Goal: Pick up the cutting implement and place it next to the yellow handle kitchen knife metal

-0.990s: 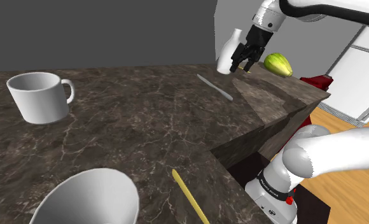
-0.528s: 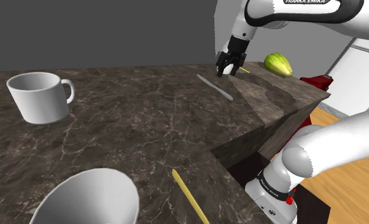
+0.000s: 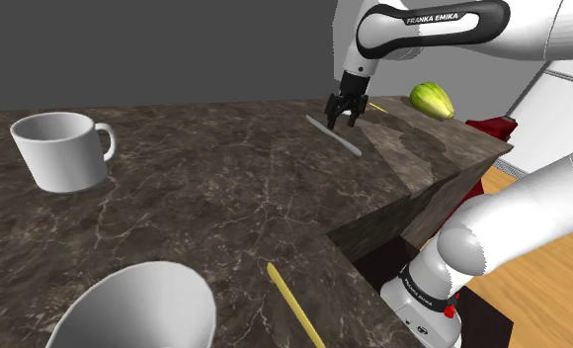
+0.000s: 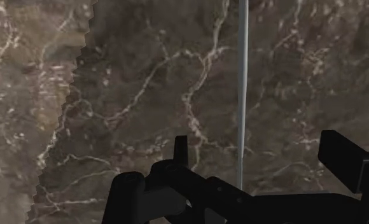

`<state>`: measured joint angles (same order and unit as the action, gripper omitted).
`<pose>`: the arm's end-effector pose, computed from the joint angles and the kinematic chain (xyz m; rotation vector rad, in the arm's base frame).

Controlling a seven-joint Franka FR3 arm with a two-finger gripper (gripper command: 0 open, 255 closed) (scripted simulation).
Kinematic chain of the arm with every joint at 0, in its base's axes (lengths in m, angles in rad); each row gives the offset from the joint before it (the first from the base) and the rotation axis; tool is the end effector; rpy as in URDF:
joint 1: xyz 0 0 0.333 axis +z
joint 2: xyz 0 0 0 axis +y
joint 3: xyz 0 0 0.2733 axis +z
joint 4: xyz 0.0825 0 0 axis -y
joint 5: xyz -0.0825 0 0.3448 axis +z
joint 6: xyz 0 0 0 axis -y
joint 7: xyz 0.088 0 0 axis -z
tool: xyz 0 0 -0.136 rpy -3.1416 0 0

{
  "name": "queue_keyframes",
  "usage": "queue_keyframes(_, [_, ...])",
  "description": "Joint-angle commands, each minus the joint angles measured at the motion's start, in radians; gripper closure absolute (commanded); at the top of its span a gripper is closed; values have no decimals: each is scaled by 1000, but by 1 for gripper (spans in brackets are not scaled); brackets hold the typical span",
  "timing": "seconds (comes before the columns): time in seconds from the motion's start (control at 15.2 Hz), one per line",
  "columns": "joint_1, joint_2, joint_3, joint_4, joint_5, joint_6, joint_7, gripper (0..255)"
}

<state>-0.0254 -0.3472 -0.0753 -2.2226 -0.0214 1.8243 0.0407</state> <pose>0.4168 -0.0457 0.4526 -3.1274 0.2041 0.0811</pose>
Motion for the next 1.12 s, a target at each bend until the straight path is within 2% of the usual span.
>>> queue_keyframes(0.0, [0,3,0,-26,0,28,0,0])
queue_keyframes(0.07, [0,5,-1,-45,0,50,0,0])
queue_keyframes(0.59, [0,5,-1,-45,0,50,0,0])
queue_keyframes(0.66, [0,5,-1,-45,0,50,0,255])
queue_keyframes(1.06, [0,5,-1,-45,0,50,0,255])
